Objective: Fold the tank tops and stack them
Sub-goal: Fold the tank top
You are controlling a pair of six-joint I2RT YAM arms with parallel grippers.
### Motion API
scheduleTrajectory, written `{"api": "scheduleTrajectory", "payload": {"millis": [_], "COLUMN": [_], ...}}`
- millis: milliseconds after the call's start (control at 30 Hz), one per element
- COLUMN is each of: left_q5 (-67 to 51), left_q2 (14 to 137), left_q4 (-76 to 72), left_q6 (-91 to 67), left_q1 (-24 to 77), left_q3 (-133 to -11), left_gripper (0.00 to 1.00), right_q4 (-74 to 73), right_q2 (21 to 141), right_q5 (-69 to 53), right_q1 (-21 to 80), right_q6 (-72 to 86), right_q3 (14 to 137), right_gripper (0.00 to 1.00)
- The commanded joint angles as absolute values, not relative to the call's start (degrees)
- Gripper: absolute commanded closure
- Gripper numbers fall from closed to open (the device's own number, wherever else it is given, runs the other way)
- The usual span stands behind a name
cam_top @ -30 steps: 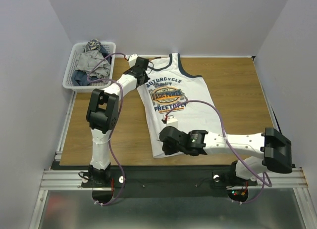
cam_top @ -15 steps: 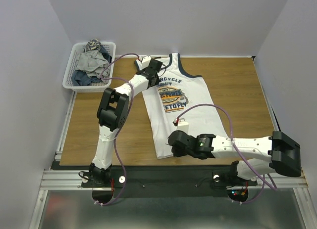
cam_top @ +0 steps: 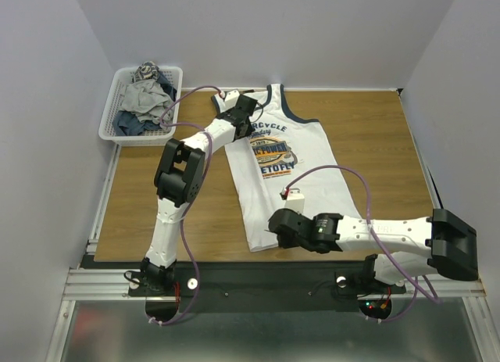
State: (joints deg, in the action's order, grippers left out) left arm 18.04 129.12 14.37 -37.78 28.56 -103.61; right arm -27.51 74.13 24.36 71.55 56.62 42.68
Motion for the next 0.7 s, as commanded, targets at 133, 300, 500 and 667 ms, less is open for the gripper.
{"api": "scheduleTrajectory", "payload": {"millis": [133, 300, 500, 667], "left_q5": [17.84, 15.65, 14.76, 15.9], "left_q2": [128.32, 128.15, 122.45, 114.97], "left_q4": [11.52, 10.03, 5.72, 3.42], "left_q6": [-36.3, -35.16, -32.87, -33.39], "left_q1": [29.18, 29.35, 29.62, 27.26], "left_q3": [-106.43, -106.18, -101.35, -93.87], "left_gripper": [0.83, 0.62, 0.49, 0.5], "right_q4": [-29.88, -31.2, -39.44, -41.4], "right_q2": [71.72, 71.19, 71.54, 72.41], "right_q5": [26.89, 27.51, 31.19, 33.57], "right_q1": [71.37, 71.37, 71.45, 71.54], "right_q6": [59.15, 60.03, 61.43, 58.81], "right_q3": [41.84, 41.48, 44.9, 50.25], "right_gripper": [0.93, 0.79, 0.66, 0.59]}}
